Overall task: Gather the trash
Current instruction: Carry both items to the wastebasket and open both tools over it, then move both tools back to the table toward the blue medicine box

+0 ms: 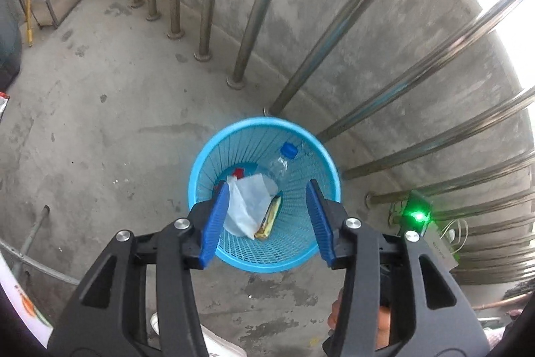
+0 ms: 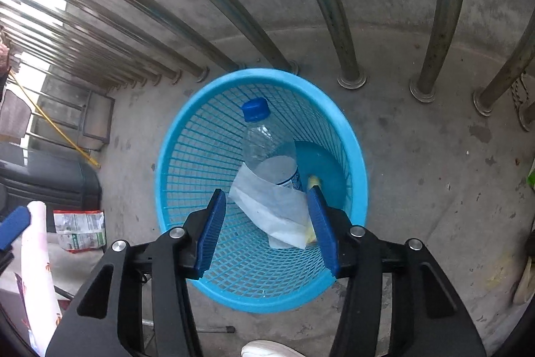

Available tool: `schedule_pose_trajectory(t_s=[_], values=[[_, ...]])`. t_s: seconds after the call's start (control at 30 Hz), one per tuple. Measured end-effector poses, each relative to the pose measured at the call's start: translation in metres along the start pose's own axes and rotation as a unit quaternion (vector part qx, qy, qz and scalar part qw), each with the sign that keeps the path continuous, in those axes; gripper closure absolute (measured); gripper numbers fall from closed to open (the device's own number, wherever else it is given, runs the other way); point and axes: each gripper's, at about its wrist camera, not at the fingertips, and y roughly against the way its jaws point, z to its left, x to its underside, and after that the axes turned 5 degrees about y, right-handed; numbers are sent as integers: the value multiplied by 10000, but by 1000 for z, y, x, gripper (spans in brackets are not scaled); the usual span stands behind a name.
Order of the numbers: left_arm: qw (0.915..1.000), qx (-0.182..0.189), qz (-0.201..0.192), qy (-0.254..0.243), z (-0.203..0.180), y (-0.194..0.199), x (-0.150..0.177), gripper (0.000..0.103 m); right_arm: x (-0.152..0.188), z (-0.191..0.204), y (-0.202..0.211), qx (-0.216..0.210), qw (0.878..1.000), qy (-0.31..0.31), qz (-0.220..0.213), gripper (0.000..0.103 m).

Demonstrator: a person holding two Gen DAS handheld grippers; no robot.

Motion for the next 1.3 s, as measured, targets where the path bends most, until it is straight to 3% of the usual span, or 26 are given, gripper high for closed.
schedule_pose_trajectory(t_s=[0.2, 0.3, 0.4, 0.53, 0.73, 0.87, 1.0, 1.07, 1.2, 1.3], values=[[9977, 176, -630, -166, -7, 69, 15, 57, -2, 28, 37, 41, 9984, 329, -449, 51], [9933, 210, -1085, -336, -6, 116, 34, 49, 0, 56, 74, 101, 9924, 742, -978, 34], [9863, 233, -1589, -371, 1, 170, 57, 41, 3, 91, 114, 173, 9793, 1260, -1574, 18], [9753, 140, -2172, -370, 17, 233, 92, 31, 17, 145, 165, 201, 9539, 1967, -2258, 6], [9572, -213, -2881, -195, 59, 314, 157, 19, 63, 219, 219, 215, 9062, 3104, -2864, 6], [9419, -646, -3295, 111, 96, 357, 204, 19, 100, 251, 245, -62, 8786, 3813, -2875, 6], [9207, -1208, -3658, 620, 144, 397, 264, 19, 132, 271, 266, -630, 8580, 4285, -2762, 6], [9144, -1347, -3715, 878, 164, 407, 284, 19, 148, 279, 280, -1100, 8452, 4392, -2840, 6], [9002, -1567, -3787, 1470, 208, 424, 332, 19, 177, 298, 288, -1779, 8339, 4526, -2610, 6], [8951, -1526, -3839, 1676, 225, 429, 352, 19, 192, 318, 274, -2210, 8335, 4668, -1962, 6]])
